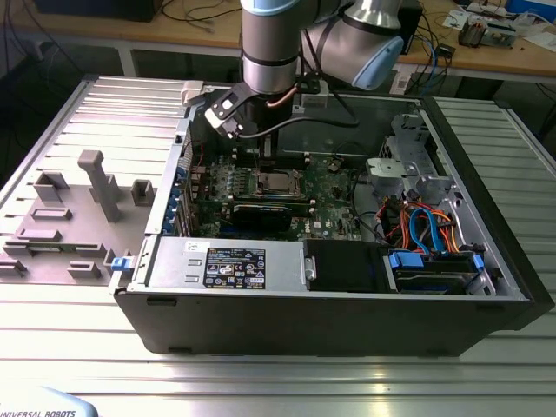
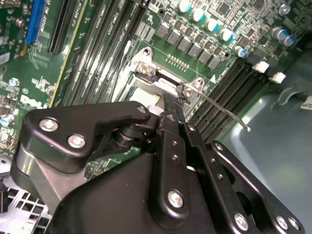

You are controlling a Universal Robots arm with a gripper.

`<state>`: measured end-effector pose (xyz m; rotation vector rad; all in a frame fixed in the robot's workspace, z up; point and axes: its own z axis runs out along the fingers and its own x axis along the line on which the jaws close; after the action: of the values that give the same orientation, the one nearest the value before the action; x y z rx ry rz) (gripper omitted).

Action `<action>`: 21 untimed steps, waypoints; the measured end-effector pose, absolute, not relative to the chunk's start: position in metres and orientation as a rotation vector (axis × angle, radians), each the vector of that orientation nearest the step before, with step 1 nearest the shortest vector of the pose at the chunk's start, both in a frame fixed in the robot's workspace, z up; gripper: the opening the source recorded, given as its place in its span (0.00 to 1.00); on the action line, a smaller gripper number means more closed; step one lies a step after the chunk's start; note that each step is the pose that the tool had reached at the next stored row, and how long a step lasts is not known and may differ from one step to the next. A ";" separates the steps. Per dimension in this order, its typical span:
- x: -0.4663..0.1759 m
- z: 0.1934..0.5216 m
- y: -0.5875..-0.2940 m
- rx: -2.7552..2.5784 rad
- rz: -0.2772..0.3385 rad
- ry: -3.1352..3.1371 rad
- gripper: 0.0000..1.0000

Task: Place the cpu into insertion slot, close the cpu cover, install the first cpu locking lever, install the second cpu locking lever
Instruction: 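Close the cpu cover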

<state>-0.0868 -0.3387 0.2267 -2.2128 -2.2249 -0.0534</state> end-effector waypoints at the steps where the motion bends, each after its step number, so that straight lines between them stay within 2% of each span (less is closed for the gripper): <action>1: -0.087 0.223 -0.339 -2.213 -0.053 -2.225 0.11; 9: -0.089 0.206 -0.339 -2.213 -0.053 -2.225 0.11; 21: -0.086 0.210 -0.339 -2.213 -0.053 -2.225 0.11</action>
<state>-0.0859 -0.3386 0.2098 -2.2127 -2.2247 -0.0528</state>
